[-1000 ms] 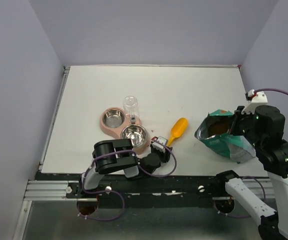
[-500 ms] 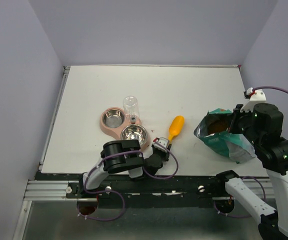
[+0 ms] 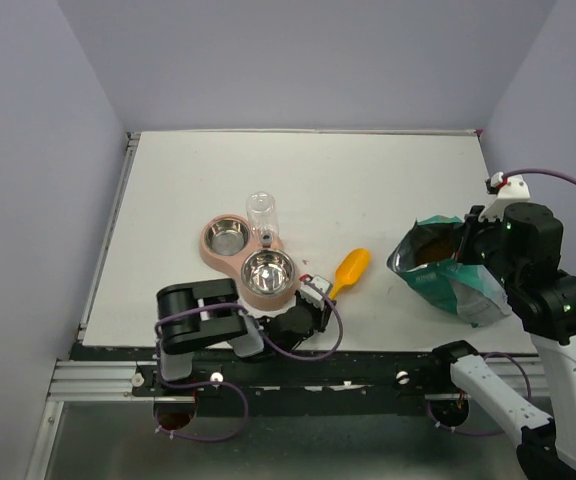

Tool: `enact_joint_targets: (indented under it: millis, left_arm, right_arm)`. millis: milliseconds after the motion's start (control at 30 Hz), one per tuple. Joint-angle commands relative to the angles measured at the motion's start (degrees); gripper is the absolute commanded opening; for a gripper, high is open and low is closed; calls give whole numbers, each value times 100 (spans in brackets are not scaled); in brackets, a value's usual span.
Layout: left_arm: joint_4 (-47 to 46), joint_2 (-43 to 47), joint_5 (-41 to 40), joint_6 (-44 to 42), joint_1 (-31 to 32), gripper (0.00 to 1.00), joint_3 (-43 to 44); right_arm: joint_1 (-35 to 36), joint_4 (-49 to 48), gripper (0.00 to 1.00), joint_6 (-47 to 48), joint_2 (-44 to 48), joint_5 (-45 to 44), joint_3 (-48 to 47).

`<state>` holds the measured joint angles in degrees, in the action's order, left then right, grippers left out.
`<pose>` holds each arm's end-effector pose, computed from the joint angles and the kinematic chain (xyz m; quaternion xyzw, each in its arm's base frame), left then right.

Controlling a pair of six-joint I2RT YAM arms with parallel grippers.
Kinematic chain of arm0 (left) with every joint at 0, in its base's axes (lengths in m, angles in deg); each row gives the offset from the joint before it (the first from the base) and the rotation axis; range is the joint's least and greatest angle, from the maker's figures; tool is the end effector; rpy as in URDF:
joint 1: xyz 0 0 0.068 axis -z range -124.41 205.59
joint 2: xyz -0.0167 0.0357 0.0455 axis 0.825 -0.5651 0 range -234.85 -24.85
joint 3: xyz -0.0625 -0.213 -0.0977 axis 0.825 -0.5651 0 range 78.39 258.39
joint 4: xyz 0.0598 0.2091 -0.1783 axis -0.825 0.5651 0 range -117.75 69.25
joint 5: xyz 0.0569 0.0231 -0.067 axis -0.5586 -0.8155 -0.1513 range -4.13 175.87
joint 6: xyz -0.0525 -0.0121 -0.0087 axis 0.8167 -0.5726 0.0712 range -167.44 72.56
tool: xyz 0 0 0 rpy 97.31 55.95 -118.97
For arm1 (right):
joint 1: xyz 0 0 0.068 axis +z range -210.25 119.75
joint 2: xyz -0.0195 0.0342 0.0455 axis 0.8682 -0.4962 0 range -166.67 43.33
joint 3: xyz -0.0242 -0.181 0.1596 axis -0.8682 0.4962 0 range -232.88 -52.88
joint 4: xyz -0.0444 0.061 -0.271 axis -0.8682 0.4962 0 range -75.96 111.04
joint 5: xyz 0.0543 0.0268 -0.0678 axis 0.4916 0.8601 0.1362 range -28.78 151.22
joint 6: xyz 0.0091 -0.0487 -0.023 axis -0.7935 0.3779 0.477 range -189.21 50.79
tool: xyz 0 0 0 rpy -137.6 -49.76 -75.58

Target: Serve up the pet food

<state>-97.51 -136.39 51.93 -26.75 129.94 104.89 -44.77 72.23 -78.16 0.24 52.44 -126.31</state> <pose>0.0977 -0.2725 0.0425 0.1851 0.7584 -0.2714 0.5630 0.1430 0.0339 0.4071 -0.0092 0.8548 0.0449 0.5169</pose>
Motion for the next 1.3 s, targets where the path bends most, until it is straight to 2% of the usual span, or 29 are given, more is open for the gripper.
enact_joint_targets:
  millis: [0, 100, 233, 367, 467, 567, 700, 800, 933, 1033, 1133, 1267]
  left_arm:
    - [2086, 1431, 1256, 1313, 54, 0, -321]
    - [3104, 2204, 1801, 1648, 62, 0, -348]
    - [5300, 3548, 2083, 1518, 71, 0, 12]
    - [7910, 5131, 1760, 1482, 62, 0, 670]
    - [9405, 6151, 1566, 1316, 54, 0, 1328]
    - [11092, 6627, 1303, 1157, 45, 0, 2286]
    - [12914, 6480, 1196, 403, 18, 0, 3877]
    - [13469, 6155, 1293, -370, 27, 0, 4861]
    - [13489, 5777, 1248, -959, 18, 0, 5821]
    - [13716, 5119, 1381, -1479, 18, 0, 6383]
    - [13595, 4809, 1529, -1787, 10, 0, 6535]
    - [13242, 4923, 1776, -1884, -78, 0, 6210]
  right_arm:
    - [42, -467, 0, -19, -261, -309, -40]
    - [33, -458, 0, 33, -261, -256, 30]
    - [112, -467, 0, 165, -217, -274, 215]
    - [244, -449, 0, 359, -270, -125, 198]
    - [314, -528, 0, 516, -454, 331, 40]
    - [358, -564, 0, 587, -700, 403, -118]
    - [438, -458, 0, 605, -1113, 752, -338]
    - [499, -441, 0, 614, -1377, 1272, -505]
    - [710, -537, 1, 719, -1701, 1282, -628]
    - [824, -668, 0, 781, -2018, 1360, -831]
    - [1000, -722, 0, 685, -2238, 1571, -1024]
    - [1412, -783, 0, 255, -2221, 1721, -1113]
